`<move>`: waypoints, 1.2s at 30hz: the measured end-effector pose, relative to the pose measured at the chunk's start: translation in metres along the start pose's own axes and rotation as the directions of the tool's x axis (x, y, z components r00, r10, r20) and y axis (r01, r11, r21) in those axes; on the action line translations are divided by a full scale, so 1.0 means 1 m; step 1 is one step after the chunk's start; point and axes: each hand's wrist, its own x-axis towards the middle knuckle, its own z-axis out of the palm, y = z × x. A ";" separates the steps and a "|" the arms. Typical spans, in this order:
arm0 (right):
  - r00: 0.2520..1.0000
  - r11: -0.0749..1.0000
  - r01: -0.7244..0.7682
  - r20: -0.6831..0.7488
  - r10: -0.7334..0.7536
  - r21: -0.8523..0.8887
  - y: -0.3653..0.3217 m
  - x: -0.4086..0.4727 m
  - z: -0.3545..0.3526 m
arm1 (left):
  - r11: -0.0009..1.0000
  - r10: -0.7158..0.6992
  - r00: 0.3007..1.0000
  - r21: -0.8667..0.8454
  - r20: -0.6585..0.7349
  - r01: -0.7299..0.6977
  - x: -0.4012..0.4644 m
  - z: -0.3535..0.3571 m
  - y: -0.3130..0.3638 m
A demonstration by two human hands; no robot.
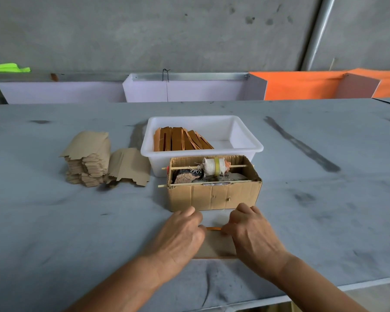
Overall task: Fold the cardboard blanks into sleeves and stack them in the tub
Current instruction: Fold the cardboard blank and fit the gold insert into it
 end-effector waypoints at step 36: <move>0.927 0.685 -0.359 0.160 0.339 0.634 0.006 -0.018 0.009 | 0.676 -0.367 0.925 -0.710 -0.094 0.196 -0.038 0.039 -0.020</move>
